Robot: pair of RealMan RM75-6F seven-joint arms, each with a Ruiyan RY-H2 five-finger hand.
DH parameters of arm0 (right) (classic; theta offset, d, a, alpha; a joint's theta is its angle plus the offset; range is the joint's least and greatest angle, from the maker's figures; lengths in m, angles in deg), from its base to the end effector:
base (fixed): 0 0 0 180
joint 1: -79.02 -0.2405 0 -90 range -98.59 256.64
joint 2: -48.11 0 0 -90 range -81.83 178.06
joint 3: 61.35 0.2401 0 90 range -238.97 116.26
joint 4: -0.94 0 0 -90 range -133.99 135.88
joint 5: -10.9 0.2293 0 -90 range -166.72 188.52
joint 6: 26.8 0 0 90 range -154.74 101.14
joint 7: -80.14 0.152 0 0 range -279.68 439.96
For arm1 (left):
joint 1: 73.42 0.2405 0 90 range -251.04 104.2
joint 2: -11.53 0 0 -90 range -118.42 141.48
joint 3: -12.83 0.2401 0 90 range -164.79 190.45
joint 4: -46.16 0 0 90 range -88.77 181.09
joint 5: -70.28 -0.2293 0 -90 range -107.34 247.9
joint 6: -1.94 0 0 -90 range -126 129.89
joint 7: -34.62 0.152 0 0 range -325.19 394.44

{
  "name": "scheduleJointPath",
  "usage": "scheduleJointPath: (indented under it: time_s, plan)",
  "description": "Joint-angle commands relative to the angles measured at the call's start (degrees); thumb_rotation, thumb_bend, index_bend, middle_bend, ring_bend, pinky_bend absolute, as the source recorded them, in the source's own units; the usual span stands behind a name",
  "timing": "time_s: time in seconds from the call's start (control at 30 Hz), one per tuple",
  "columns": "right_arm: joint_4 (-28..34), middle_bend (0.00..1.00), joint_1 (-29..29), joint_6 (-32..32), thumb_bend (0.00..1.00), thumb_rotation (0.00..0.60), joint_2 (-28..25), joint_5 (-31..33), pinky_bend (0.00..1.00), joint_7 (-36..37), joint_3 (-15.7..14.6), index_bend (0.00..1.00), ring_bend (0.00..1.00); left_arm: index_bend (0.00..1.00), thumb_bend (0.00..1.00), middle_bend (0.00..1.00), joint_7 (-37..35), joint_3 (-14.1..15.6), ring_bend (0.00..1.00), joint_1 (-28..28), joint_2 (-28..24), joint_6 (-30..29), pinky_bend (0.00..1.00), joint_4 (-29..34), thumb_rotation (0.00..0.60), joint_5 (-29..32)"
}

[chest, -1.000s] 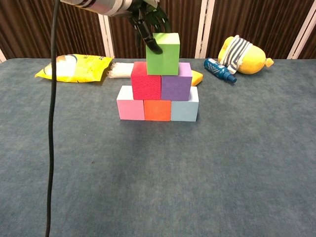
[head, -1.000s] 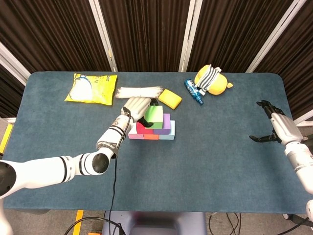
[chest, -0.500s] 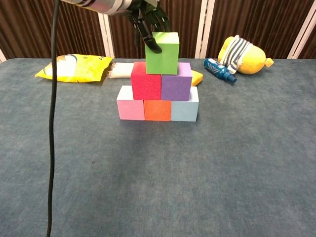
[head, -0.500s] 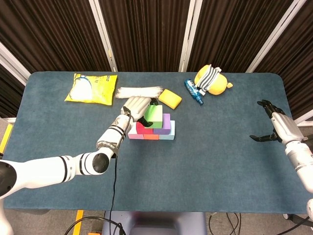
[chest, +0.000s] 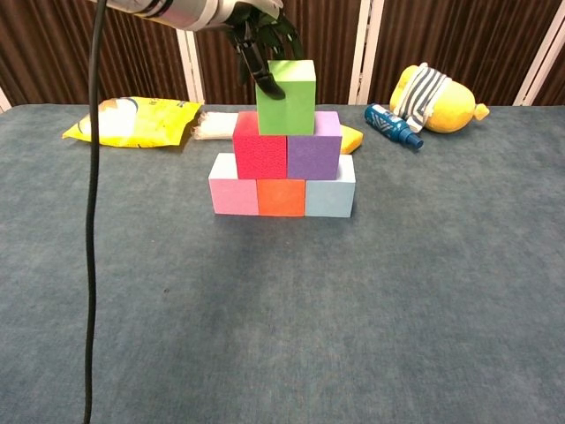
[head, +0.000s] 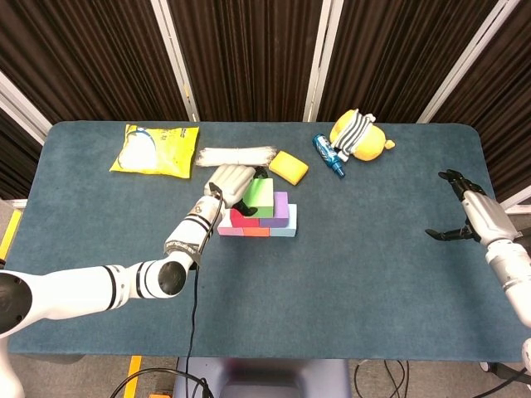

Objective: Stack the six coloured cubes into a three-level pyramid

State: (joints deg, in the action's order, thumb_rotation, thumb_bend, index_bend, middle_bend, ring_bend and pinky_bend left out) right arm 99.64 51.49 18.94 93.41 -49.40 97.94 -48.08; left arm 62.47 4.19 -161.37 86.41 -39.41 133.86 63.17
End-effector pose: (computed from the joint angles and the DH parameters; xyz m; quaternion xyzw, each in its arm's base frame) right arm -0.2671 -0.3309 0.1916 0.5533 -0.5604 0.3622 0.4986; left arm 0.0479 0.4302 0.0108 -0.7551 -0.4241 -0.3208 0.3834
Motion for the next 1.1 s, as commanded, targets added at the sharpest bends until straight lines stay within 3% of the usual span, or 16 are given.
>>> scheduleJointPath:
  time_s: [0.03,0.57,1.1]
  plan:
    - [0.02,0.07,0.06,0.00,0.27,0.600,-0.03,-0.08,0.10,0.10,0.04,0.02,0.00,0.19,0.30,0.37,0.35,0.03,0.39,-0.25,-0.11,-0.18,0.44,0.26,0.600,0.47]
    - [0.15,0.07,0.11,-0.07,0.27,0.600,0.02,-0.19,0.09,0.32,0.27,0.02,0.00,0.09,0.30,0.26,2.03,-0.12,0.34,-0.45,-0.23,-1.74,0.43,1.08,0.600,1.60]
    - [-0.38,0.07,0.21,-0.33,0.27,0.600,0.36,-0.50,0.09,0.98,0.33,0.02,0.00,0.06,0.30,0.19,4.00,-0.02,0.27,-0.98,0.84,-2.47,0.40,0.87,0.600,1.31]
